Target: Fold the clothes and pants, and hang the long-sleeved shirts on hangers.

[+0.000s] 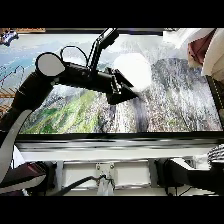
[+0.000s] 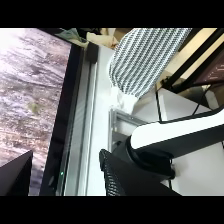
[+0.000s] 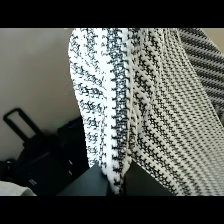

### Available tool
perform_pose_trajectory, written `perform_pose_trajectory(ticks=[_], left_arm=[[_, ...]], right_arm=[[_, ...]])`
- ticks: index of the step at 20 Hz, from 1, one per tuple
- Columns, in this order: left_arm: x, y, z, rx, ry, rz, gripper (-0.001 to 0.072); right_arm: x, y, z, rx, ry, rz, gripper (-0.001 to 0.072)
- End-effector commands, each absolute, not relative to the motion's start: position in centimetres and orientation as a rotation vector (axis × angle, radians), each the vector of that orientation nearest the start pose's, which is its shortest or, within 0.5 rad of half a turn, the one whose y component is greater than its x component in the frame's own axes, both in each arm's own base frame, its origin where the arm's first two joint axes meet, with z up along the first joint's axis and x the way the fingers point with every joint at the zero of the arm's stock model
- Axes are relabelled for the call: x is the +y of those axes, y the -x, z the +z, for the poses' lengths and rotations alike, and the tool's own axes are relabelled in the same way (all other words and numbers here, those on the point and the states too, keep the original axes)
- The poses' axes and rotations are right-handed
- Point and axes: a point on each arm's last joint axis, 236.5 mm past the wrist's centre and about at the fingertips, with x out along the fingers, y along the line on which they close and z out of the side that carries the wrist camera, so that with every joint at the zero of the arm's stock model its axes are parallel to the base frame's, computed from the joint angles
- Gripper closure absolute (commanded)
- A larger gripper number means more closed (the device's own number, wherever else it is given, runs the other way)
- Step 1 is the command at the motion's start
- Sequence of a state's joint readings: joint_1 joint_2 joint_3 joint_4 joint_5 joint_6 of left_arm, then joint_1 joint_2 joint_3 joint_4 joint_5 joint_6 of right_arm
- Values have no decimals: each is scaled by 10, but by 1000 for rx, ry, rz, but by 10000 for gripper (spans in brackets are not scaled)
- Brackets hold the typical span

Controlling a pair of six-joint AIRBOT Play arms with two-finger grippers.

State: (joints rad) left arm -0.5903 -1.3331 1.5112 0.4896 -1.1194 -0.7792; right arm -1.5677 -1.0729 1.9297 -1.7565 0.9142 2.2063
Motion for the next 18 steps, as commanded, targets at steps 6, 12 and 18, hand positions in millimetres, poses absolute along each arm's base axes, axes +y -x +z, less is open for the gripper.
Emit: perform_pose_trajectory(ticks=[6, 12, 18], left_arm=[[-403, -264, 237, 570, 23, -1494, 278], [-403, -264, 238, 566, 21, -1494, 194], [-385, -308, 247, 462, -40, -1321, 192]], right_arm=[[-393, 33, 485, -442, -423, -1658, 268], [-345, 0, 607, -803, -175, -1352, 184], [-266, -158, 644, -921, -640, -526, 189]])
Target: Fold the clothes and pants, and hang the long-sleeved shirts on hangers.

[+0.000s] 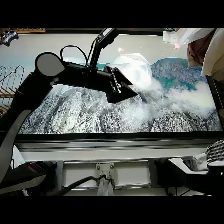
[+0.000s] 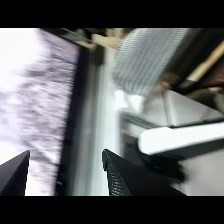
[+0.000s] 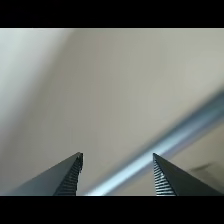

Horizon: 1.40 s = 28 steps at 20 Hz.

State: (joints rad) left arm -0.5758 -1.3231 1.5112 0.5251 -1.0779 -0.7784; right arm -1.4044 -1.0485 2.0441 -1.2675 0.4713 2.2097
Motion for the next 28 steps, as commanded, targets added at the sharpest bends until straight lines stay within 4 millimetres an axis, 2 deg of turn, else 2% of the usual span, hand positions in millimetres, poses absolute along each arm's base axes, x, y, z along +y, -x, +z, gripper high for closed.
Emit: perform_pose_trajectory(ticks=[1, 3, 4, 6, 7, 9, 11, 12, 15, 18, 28], left_arm=[[-372, -325, 258, 416, -59, -1242, 192], [-339, -352, 291, 353, -62, -1072, 193], [-323, -360, 310, 320, -85, -1004, 193], [-293, -370, 349, 239, -131, -894, 194], [-283, -370, 366, 197, -150, -864, 194], [-271, -367, 387, 141, -141, -835, 196], [-267, -361, 395, 123, -141, -832, 196], [-266, -360, 397, 119, -140, -832, 196], [-266, -361, 396, 121, -141, -832, 196], [-267, -361, 396, 122, -141, -832, 196], [-267, -361, 396, 122, -140, -832, 196]], right_arm=[[-248, -200, 631, -804, -701, -432, 189], [-191, -286, 593, -513, -681, -262, 189], [-151, -327, 565, -351, -620, -163, 190], [-60, -383, 505, -62, -478, 51, 191], [-13, -398, 472, 67, -402, 150, 191], [63, -406, 409, 273, -232, 303, 191], [115, -400, 359, 410, -72, 399, 191], [131, -397, 343, 446, -24, 422, 191], [158, -391, 310, 520, 27, 474, 191], [156, -383, 275, 638, 46, 475, 189], [155, -382, 274, 645, 47, 475, 189]])
